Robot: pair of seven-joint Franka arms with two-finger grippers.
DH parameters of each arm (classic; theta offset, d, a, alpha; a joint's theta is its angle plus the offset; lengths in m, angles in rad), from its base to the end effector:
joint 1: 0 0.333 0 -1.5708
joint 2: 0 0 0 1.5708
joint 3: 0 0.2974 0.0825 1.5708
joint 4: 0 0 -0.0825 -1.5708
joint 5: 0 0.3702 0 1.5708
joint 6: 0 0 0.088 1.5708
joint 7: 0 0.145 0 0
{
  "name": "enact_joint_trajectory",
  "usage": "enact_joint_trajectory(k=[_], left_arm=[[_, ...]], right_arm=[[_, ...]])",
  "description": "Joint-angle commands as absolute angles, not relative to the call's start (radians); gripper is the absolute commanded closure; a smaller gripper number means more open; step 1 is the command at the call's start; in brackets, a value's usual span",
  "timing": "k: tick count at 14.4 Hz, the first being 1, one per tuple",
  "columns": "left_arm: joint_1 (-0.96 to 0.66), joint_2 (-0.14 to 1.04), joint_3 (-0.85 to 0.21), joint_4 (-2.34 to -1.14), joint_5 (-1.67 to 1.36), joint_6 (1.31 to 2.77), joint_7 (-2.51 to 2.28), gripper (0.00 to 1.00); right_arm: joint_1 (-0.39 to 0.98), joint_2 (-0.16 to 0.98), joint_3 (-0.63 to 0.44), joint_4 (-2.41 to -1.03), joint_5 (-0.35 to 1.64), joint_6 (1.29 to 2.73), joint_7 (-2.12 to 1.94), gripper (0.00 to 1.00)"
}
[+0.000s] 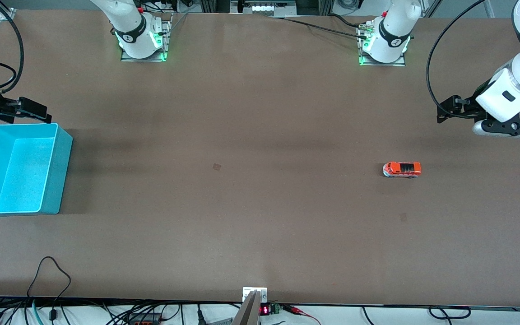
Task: Wind up bus and store in blue box
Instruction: 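Move the left gripper toward the orange toy bus, then lower the left gripper over the orange bus and grasp it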
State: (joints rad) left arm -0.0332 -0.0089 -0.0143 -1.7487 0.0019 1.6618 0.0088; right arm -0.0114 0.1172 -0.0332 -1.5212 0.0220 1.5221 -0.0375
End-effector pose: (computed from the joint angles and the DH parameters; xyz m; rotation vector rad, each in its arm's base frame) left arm 0.5345 -0.0252 0.4988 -3.1344 0.0886 0.1223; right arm 0.5618 -0.0209 0.5218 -3.1135 0.0114 0.1798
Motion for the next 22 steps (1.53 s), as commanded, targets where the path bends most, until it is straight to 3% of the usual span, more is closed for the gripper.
enact_joint_trajectory(k=[1, 8, 13, 22], left_arm=[[-0.041, 0.002, -0.012, -1.717, 0.012, 1.632, -0.008, 0.0], [-0.041, 0.005, -0.014, -1.717, 0.005, 1.626, 0.0, 0.0], [-0.055, 0.011, -0.015, -1.717, 0.002, 1.511, 0.012, 0.0], [-0.04, 0.083, -0.015, -1.738, 0.017, 1.537, 0.745, 0.0]], right_arm=[[-0.014, 0.101, -0.025, -1.525, 0.011, 1.522, -0.028, 0.0], [-0.014, 0.103, -0.025, -1.525, 0.011, 1.522, -0.028, 0.0], [-0.014, 0.103, -0.025, -1.525, 0.012, 1.525, -0.029, 0.0], [-0.003, 0.104, -0.025, -1.525, 0.012, 1.526, -0.031, 0.0]])
